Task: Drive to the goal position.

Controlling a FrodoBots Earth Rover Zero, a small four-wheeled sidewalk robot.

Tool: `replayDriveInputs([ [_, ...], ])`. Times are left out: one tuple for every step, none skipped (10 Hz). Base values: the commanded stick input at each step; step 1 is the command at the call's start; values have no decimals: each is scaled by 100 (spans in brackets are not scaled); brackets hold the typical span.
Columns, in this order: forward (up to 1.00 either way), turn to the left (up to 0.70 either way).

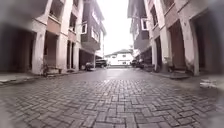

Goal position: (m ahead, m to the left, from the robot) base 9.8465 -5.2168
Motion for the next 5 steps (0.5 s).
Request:
replayDriveInputs([
  [70, 0],
  [70, 0],
  [70, 0],
  [70, 0],
  [70, 0],
])
